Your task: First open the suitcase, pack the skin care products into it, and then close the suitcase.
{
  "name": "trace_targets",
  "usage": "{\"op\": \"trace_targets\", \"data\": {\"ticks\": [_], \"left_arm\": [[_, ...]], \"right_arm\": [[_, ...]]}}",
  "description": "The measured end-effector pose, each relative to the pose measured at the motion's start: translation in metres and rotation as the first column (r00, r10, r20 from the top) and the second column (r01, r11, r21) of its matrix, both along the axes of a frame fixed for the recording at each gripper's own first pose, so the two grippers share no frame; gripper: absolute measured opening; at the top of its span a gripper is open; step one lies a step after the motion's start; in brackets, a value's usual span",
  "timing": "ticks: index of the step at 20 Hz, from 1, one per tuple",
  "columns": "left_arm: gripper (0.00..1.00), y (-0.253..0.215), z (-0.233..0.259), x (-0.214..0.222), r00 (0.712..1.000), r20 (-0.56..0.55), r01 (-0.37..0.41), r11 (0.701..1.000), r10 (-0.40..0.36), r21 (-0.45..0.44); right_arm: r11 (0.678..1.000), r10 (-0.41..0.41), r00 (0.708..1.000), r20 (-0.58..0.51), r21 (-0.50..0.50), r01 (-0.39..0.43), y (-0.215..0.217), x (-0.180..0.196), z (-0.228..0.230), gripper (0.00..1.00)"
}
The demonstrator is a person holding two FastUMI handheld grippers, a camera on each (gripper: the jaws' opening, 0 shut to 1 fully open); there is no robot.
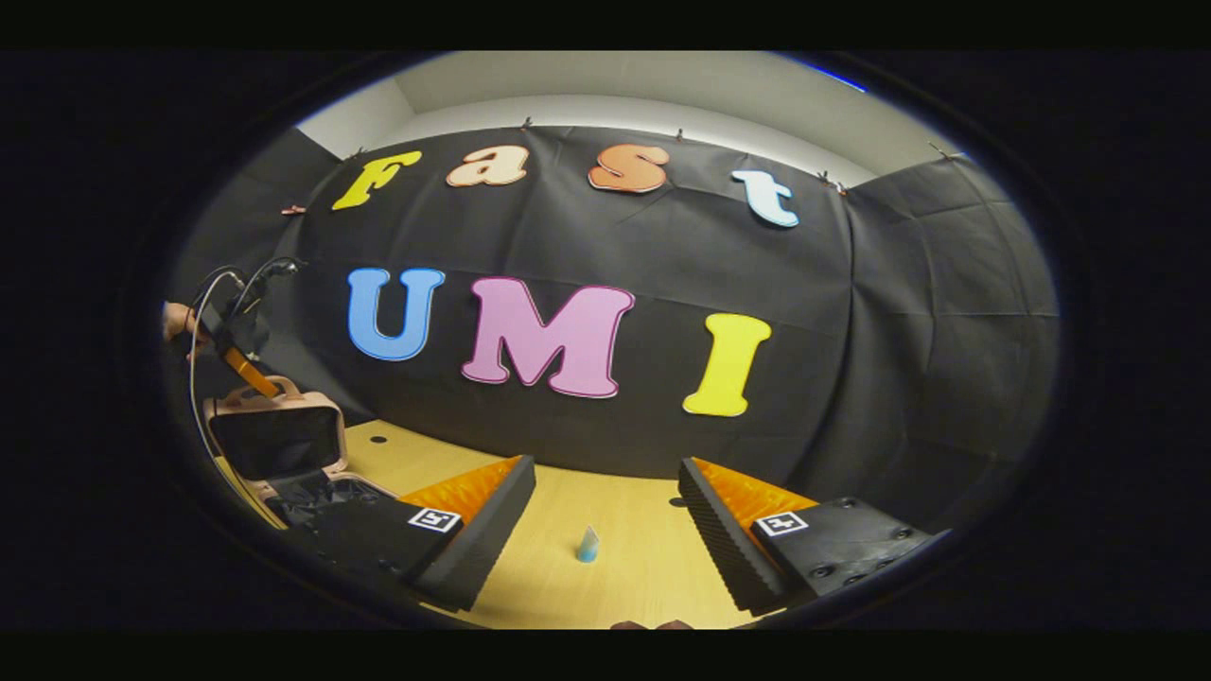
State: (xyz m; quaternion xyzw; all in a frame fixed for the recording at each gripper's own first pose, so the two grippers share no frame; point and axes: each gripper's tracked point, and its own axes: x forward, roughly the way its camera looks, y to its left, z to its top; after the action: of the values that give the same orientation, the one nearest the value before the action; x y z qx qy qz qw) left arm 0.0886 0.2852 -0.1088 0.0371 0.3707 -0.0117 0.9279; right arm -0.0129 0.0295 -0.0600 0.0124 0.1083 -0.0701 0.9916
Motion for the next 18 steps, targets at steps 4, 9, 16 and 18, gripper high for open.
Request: {"op": "trace_targets", "data": {"ticks": [4, 9, 16, 18], "left_arm": [[0.09, 0.08, -0.009, 0.002, 0.997, -0.004, -0.072, 0.992, 0.073, 0.102], [0.08, 0.165, -0.06, 0.021, 0.985, -0.057, -0.156, 0.98, 0.164, 0.121], [0.09, 0.265, -0.179, 0.024, 0.943, -0.212, -0.259, 0.966, 0.255, 0.01], [0.08, 0.274, -0.207, 0.026, 0.941, -0.225, -0.262, 0.965, 0.252, -0.016]], "right_arm": [[1.0, -0.001, 1.0, -0.017, 0.0, 0.001, 0.019, 0.007, -0.003, 0.97], [0.998, -0.034, 0.997, -0.074, 0.052, 0.038, 0.036, 0.011, -0.013, 0.96], [0.988, -0.13, 0.972, -0.198, 0.057, 0.143, 0.026, 0.004, -0.029, 0.96], [0.983, -0.17, 0.961, -0.216, 0.024, 0.179, 0.02, -0.001, -0.031, 0.97]]}}
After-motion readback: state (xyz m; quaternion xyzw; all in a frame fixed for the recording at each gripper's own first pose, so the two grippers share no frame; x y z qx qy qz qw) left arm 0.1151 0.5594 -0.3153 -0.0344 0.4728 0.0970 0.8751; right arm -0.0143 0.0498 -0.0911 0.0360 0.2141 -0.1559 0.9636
